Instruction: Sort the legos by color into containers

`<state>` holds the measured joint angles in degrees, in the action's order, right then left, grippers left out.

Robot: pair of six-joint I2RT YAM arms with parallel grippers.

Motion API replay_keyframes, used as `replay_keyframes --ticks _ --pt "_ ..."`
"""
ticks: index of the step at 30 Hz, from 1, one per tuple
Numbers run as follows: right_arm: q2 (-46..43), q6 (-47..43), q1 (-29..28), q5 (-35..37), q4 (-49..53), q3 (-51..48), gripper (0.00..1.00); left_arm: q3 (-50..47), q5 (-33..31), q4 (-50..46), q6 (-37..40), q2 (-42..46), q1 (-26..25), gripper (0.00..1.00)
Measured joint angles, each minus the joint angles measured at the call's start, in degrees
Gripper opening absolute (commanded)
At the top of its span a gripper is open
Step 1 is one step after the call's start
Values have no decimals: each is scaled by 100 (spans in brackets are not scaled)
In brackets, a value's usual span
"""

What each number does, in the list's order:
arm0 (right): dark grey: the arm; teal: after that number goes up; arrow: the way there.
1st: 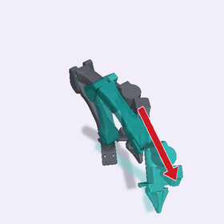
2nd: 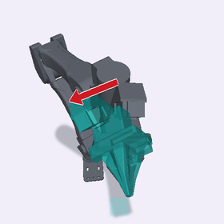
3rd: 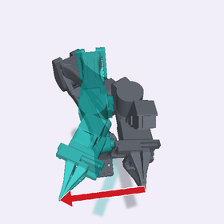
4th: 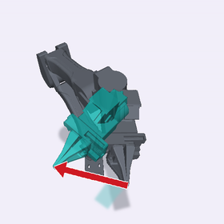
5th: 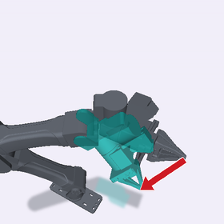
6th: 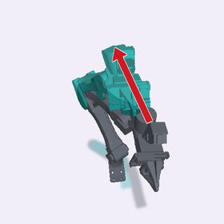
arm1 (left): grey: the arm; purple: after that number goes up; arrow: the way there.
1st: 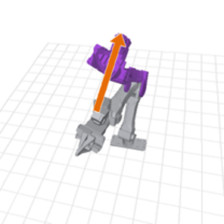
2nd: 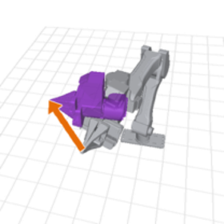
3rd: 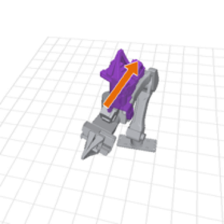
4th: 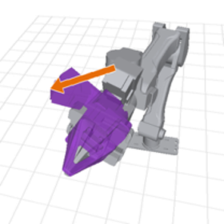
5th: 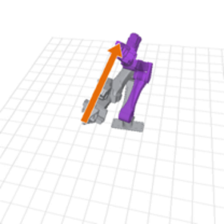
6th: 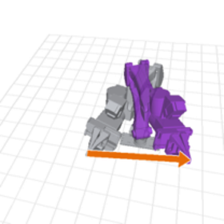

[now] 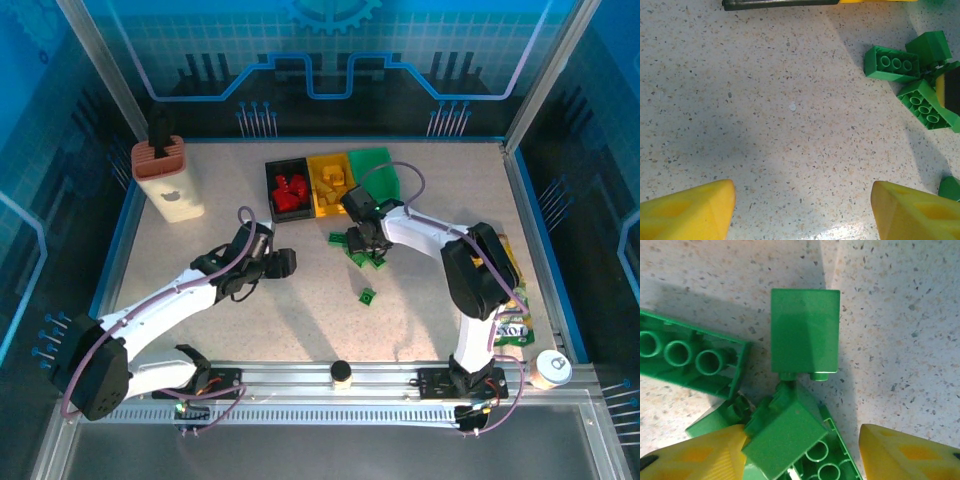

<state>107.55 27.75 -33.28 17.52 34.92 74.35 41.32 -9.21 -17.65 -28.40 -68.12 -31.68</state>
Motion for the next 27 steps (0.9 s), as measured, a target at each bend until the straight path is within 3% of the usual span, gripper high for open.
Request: replay_keyframes --ticks 13,27 --pt "155 68 24 -151 -107 101 28 33 -2 4 2 -118 0 72" --pt "-431 -9 28 50 131 275 24 33 -2 7 2 -122 0 72"
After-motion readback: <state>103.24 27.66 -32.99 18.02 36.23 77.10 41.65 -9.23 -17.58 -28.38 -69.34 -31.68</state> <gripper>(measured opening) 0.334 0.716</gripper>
